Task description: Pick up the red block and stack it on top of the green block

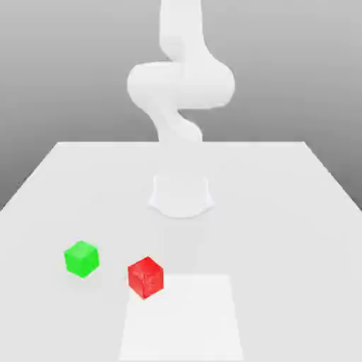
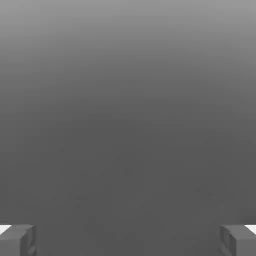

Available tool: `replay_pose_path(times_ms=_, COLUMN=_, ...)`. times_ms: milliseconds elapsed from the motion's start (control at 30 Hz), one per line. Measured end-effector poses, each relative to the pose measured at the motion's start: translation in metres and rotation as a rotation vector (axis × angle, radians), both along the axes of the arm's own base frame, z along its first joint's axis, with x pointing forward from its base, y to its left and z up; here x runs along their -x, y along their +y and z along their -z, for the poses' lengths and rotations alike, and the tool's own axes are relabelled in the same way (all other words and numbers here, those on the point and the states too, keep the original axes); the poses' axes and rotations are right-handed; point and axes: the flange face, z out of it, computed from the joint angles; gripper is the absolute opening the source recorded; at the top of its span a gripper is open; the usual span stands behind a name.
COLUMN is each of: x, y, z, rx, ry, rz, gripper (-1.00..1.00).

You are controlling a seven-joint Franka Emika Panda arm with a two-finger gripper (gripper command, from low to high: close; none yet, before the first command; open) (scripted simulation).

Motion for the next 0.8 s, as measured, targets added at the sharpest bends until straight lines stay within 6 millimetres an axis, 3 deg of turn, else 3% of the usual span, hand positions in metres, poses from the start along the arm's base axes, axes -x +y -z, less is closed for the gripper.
replay_pose_path(times_ms=133, x=-0.036, y=-0.015, z=0.099, rx=-0.072, ry=0.146, rz=0.136, gripper=0.0)
replay_pose_path(times_ms=300, x=-0.047, y=-0.037, z=0.224, rx=-0.155, ry=0.323, rz=0.317, gripper=0.0)
replay_pose_path(times_ms=433, x=-0.027, y=-0.052, z=0.325, rx=-0.217, ry=0.471, rz=0.483, gripper=0.0)
replay_pose_path(times_ms=567, x=0.019, y=-0.062, z=0.428, rx=-0.278, ry=0.631, rz=0.672, gripper=0.0)
replay_pose_path(times_ms=633, x=0.031, y=-0.064, z=0.462, rx=-0.292, ry=0.666, rz=0.719, gripper=0.0)
replay_pose_path(times_ms=800, x=0.036, y=-0.063, z=0.51, rx=-0.294, ry=0.678, rz=0.73, gripper=0.0)
